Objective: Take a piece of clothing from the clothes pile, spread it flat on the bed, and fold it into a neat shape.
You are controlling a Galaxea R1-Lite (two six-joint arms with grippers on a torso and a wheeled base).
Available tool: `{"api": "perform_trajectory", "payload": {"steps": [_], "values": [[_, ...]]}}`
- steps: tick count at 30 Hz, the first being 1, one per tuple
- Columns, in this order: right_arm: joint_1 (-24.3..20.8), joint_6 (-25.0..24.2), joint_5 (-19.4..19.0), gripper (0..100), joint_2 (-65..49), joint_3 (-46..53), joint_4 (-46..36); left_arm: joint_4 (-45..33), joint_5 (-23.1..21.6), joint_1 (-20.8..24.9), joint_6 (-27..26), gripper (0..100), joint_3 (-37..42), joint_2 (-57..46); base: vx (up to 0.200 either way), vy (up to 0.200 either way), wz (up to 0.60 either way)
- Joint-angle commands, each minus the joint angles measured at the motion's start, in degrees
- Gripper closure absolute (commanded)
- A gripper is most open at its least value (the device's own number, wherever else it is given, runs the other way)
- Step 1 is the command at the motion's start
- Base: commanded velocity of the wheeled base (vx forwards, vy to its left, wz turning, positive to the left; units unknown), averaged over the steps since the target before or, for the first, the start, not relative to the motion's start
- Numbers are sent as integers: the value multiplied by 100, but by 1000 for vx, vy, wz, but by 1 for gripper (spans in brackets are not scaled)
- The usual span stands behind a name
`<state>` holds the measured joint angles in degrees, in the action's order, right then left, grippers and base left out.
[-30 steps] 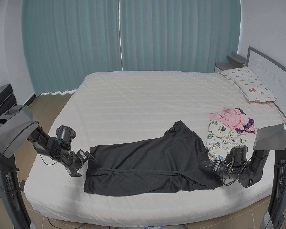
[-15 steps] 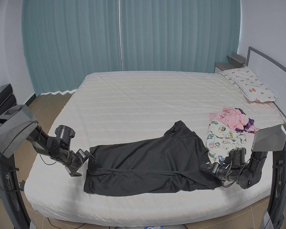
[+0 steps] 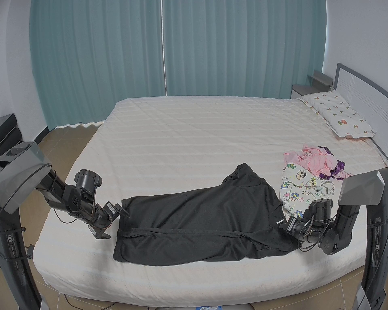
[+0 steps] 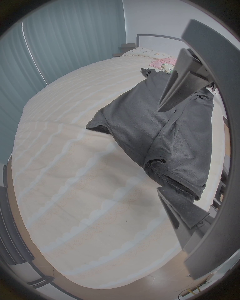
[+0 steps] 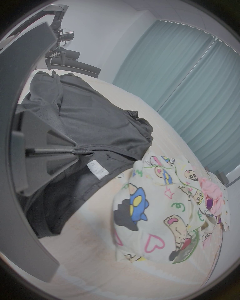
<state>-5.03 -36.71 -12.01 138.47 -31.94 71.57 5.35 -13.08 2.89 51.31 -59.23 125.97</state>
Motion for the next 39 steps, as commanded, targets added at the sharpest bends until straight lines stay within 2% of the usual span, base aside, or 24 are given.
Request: {"api": "perform_trajectory", "payload": {"steps": [1,11,12,22,25,27,28,30,35,39], "values": [[108,-30,23,100,39,-14,191,1,-2,1,2,0,8,-2,0,0,0],[205,-30,14,100,154,-23,419,1,7,1,2,0,8,-2,0,0,0],[196,-30,23,0,154,-14,419,1,7,1,2,0,8,-2,0,0,0],[275,-38,23,0,31,267,727,54,-2,19,-130,0,386,-116,0,0,0],[284,-38,14,0,-66,487,823,238,16,45,-622,0,826,-230,0,0,0],[284,-38,14,0,-92,619,920,607,7,45,-1106,0,1177,-283,0,0,0],[284,-38,14,0,-92,619,920,607,7,45,-1106,0,1177,-283,0,0,0],[284,-30,14,0,-75,707,1061,1354,60,124,-1396,0,1555,-239,0,0,0],[257,-30,14,0,-75,715,1061,2022,130,370,-1431,0,1819,-178,0,0,0],[249,-21,23,0,-92,751,1069,2049,385,476,-1510,0,1775,-19,0,0,0]]}}
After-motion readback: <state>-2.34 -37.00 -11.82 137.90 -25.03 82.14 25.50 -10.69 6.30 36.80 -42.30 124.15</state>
